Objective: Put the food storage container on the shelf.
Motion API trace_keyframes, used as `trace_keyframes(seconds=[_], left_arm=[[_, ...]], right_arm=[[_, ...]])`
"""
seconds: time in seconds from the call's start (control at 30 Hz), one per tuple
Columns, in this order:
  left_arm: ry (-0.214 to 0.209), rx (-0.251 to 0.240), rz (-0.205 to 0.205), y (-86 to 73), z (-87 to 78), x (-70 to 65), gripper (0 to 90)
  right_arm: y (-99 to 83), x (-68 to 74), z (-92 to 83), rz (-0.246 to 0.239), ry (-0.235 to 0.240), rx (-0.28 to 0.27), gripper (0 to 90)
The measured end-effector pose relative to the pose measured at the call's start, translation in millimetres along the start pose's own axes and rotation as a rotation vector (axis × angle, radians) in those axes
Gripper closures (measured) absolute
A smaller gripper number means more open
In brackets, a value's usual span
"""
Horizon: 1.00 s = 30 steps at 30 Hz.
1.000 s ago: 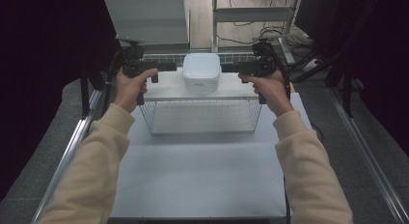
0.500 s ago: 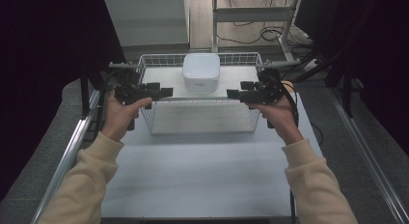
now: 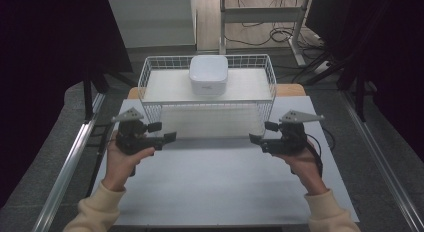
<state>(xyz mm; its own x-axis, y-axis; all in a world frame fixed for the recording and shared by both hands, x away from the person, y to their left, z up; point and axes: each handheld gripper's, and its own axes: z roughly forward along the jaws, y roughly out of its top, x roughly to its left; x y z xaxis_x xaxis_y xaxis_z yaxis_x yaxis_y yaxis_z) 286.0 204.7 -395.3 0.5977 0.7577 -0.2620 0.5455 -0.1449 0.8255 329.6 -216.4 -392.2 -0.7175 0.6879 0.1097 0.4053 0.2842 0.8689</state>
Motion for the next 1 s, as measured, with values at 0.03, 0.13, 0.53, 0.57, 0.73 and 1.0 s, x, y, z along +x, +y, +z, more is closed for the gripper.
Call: trace_keyframes(seconds=[0.03, 0.13, 0.53, 0.57, 0.73, 1.0], left_arm=[[0.007, 0.011, 0.0, -8.3, 0.8, -0.3, 26.3], [0.028, 0.051, -0.001, -32.8, 3.2, 0.8, 25.4], [0.091, 0.172, -0.037, -94.1, 17.6, 14.5, 24.3], [0.1, 0.187, -0.029, -96.1, 19.3, 15.0, 24.3], [0.105, 0.181, -0.025, -99.7, 22.7, 14.2, 23.5], [0.116, 0.136, -0.035, -97.6, 16.7, 15.7, 23.6]], right_arm=[[-8.1, -0.4, -1.7, -0.003, -0.006, 0.009, 23.9], [-30.8, -1.6, -5.2, -0.003, -0.024, 0.036, 22.6], [-96.6, -11.7, 2.9, 0.041, -0.071, 0.123, 20.8], [-100.5, -12.4, 5.5, 0.044, -0.078, 0.135, 20.8], [-105.3, -12.3, 10.7, 0.036, -0.079, 0.143, 20.7], [-104.6, -12.6, 8.8, 0.036, -0.077, 0.126, 20.7]])
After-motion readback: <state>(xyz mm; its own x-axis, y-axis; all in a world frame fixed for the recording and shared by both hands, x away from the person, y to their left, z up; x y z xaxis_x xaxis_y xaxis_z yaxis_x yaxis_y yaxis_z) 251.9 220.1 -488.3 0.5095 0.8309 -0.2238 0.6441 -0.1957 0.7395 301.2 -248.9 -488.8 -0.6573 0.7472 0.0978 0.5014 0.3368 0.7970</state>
